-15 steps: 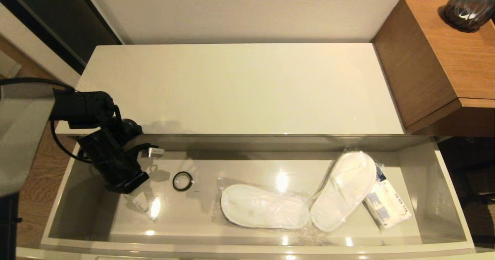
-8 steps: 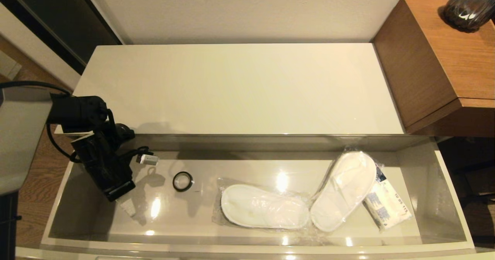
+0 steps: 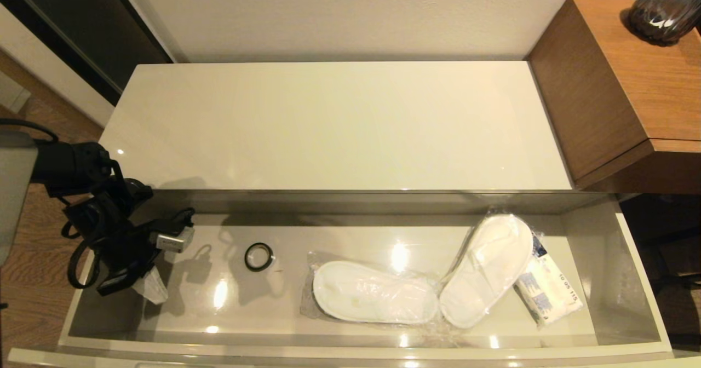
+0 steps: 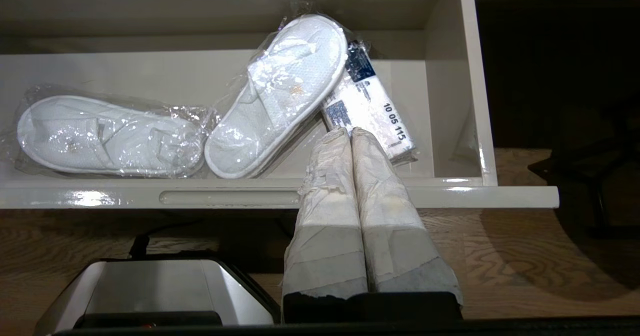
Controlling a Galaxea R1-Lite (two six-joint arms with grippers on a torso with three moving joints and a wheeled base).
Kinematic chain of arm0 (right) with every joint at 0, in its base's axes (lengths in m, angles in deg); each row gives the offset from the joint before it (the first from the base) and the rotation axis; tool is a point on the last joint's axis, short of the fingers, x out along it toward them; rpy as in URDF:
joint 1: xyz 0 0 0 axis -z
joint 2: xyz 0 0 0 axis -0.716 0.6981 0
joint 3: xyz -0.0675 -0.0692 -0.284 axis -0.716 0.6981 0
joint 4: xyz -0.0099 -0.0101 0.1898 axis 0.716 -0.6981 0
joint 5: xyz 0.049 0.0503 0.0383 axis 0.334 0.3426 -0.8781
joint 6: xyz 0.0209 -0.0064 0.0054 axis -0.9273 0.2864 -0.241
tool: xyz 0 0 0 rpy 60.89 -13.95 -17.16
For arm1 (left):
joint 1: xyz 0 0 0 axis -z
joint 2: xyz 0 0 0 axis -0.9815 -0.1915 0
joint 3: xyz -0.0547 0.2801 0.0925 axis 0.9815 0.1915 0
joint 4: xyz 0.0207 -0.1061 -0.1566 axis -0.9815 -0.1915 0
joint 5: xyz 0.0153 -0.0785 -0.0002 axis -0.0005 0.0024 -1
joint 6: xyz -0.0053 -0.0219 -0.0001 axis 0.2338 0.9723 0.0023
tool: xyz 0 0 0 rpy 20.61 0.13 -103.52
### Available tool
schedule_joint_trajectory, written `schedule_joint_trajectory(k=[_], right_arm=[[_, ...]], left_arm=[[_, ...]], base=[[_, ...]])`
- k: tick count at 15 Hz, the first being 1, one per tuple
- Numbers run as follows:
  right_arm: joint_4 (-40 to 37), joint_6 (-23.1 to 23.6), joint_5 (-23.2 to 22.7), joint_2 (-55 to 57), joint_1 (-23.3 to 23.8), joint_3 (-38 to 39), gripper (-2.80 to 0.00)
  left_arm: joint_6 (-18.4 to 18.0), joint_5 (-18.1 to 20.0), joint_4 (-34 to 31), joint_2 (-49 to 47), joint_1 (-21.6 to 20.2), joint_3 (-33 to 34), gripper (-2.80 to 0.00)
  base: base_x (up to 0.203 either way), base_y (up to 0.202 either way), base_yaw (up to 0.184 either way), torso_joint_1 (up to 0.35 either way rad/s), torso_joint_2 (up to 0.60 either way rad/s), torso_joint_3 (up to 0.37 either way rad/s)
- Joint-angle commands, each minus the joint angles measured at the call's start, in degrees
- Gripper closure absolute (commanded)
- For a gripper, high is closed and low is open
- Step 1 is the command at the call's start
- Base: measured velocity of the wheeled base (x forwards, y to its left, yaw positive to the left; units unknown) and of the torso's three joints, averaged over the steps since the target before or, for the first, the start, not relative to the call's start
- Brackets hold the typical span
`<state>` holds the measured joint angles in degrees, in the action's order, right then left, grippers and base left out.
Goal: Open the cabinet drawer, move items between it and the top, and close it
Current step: Take out the adhesive tape from the drawer
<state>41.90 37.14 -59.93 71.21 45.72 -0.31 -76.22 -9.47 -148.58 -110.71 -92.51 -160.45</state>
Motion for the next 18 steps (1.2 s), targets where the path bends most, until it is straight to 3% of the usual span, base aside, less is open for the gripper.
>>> schedule_joint_trajectory(k=[1, 3, 5, 9, 11, 14, 16, 17, 18], right_arm=[[0.0, 0.0, 0.0, 0.1, 0.0, 0.0, 0.0], [0.0, 0.0, 0.0, 0.1, 0.0, 0.0, 0.0], [0.0, 0.0, 0.0, 0.1, 0.0, 0.1, 0.0], [0.0, 0.0, 0.0, 0.1, 0.0, 0.0, 0.0], [0.0, 0.0, 0.0, 0.1, 0.0, 0.0, 0.0], [0.0, 0.0, 0.0, 0.1, 0.0, 0.0, 0.0], [0.0, 0.0, 0.0, 0.1, 0.0, 0.1, 0.0], [-0.1, 0.0, 0.0, 0.1, -0.1, 0.0, 0.0], [0.0, 0.0, 0.0, 0.1, 0.0, 0.0, 0.0]], left_arm=[[-10.5, 0.0, 3.1, -1.4, -0.7, -0.2, 0.0], [-13.4, 0.1, 11.2, -2.4, -0.3, -0.3, 0.0], [-13.5, 0.3, 15.4, -3.3, 1.2, -1.8, 0.0], [-12.6, 2.0, 16.1, -4.1, 2.7, -4.9, 0.0], [-9.0, 3.3, 16.4, -4.1, 2.8, -7.1, 0.0], [-7.6, 3.3, 17.4, -3.9, 3.1, -7.8, 0.0], [3.3, 3.9, 21.6, -3.2, 3.9, -10.3, 0.0], [6.6, 6.0, 21.5, -3.0, 4.1, -10.8, 0.0], [10.0, 11.4, 20.9, -2.9, 4.3, -10.9, 0.0]], base=[[0.0, 0.0, 0.0, 0.0, 0.0, 0.0], [0.0, 0.0, 0.0, 0.0, 0.0, 0.0], [0.0, 0.0, 0.0, 0.0, 0.0, 0.0], [0.0, 0.0, 0.0, 0.0, 0.0, 0.0], [0.0, 0.0, 0.0, 0.0, 0.0, 0.0], [0.0, 0.0, 0.0, 0.0, 0.0, 0.0], [0.0, 0.0, 0.0, 0.0, 0.0, 0.0], [0.0, 0.0, 0.0, 0.0, 0.0, 0.0], [0.0, 0.0, 0.0, 0.0, 0.0, 0.0]])
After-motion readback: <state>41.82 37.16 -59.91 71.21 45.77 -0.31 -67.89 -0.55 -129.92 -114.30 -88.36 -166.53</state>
